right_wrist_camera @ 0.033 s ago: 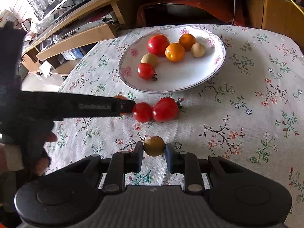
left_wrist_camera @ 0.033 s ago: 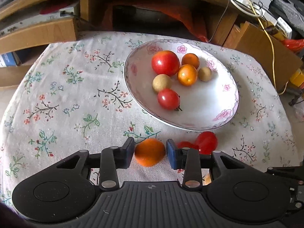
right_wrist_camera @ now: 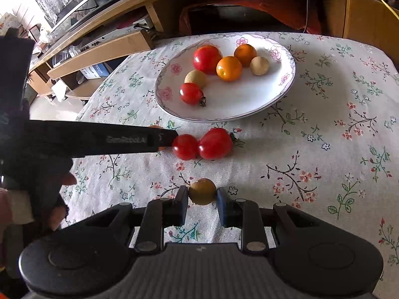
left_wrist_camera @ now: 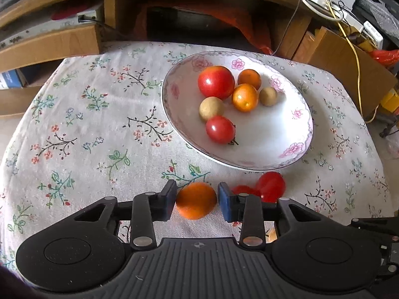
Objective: Organize fruits
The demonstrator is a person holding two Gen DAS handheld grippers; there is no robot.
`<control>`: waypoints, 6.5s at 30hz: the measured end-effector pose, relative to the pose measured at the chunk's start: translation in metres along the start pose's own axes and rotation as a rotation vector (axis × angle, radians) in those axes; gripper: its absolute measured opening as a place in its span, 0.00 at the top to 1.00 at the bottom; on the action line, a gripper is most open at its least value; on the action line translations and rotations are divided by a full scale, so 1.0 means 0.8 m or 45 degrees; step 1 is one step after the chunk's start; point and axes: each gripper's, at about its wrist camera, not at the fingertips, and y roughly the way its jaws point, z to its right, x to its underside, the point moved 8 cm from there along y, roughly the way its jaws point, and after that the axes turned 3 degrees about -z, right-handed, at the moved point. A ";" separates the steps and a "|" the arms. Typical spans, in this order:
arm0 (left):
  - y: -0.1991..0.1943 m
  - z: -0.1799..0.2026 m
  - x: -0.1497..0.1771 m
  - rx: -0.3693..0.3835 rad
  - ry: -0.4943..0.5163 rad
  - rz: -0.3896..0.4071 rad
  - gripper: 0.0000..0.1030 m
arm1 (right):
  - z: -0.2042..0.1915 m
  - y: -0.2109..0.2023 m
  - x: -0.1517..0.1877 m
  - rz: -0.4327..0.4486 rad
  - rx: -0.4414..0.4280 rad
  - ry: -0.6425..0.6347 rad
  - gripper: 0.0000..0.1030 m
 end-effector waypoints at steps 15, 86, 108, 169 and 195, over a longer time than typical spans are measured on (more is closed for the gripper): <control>0.055 -0.009 0.055 -0.003 0.037 -0.054 0.60 | 0.017 -0.018 0.014 -0.001 0.098 0.005 0.75; 0.045 0.017 0.083 0.032 0.043 0.097 0.61 | 0.013 -0.045 0.033 0.033 0.143 -0.064 0.77; 0.034 0.030 0.027 0.069 0.038 0.182 0.61 | 0.012 -0.060 0.004 0.096 0.096 -0.012 0.77; 0.053 0.023 -0.084 0.025 -0.016 0.267 0.54 | 0.047 -0.017 -0.118 0.236 0.069 0.060 0.75; 0.033 0.000 -0.025 0.027 -0.027 0.239 0.43 | 0.019 -0.015 -0.052 0.129 0.043 0.089 0.71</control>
